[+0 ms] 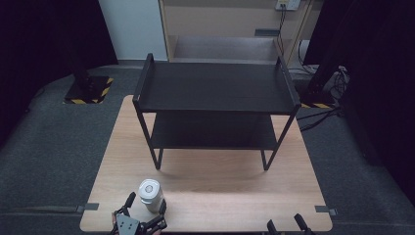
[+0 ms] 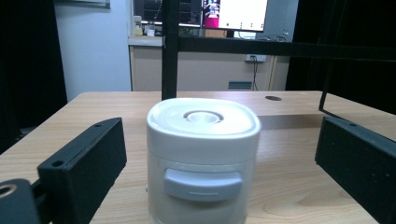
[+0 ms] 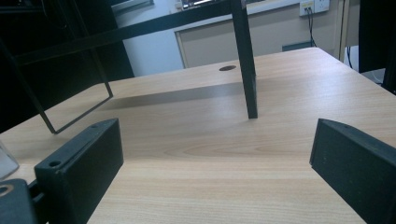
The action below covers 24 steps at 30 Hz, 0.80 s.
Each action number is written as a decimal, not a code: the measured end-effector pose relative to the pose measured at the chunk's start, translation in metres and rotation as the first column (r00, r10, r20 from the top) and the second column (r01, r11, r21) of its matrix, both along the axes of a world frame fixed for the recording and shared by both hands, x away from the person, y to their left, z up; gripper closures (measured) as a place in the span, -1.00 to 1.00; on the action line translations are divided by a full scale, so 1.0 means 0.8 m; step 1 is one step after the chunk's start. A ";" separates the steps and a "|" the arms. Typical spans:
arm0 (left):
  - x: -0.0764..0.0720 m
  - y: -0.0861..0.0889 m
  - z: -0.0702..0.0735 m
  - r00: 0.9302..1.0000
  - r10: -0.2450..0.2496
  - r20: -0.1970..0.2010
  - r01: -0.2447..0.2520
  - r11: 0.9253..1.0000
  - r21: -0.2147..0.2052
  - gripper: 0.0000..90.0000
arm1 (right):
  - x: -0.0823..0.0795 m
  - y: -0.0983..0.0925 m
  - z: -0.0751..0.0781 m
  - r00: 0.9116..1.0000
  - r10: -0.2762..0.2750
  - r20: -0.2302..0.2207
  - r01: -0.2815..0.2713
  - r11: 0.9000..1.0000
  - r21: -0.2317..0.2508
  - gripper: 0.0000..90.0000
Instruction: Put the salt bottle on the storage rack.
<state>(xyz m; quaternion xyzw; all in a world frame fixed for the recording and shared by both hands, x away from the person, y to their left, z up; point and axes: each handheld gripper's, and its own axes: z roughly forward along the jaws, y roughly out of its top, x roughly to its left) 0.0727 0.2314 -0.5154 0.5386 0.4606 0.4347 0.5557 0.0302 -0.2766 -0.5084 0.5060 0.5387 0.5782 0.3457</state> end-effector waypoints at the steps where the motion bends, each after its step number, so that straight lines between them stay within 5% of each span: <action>1: 0.003 -0.001 -0.001 1.000 0.005 -0.004 -0.005 1.000 0.000 -0.97 | 0.000 0.000 0.000 1.000 0.000 -0.002 0.000 1.000 0.001 -0.94; 10: 0.021 -0.005 -0.007 0.999 0.033 -0.024 -0.032 0.999 0.027 -0.92 | 0.004 -0.001 -0.003 1.000 -0.005 -0.015 0.005 1.000 -0.003 -0.94; 16: 0.022 -0.004 -0.007 0.999 0.025 -0.032 -0.024 0.999 0.033 -0.70 | 0.005 -0.001 -0.004 1.000 -0.008 -0.020 0.008 1.000 -0.005 -0.94; 19: 0.022 0.001 -0.009 0.999 0.013 -0.037 -0.012 1.000 0.021 -0.35 | 0.007 0.000 -0.004 1.000 -0.006 -0.025 0.006 1.000 -0.006 -0.94; 24: 0.021 0.002 -0.008 0.999 0.014 -0.039 -0.013 1.000 0.028 -0.33 | 0.008 0.001 -0.004 1.000 -0.004 -0.030 0.004 1.000 -0.006 -0.94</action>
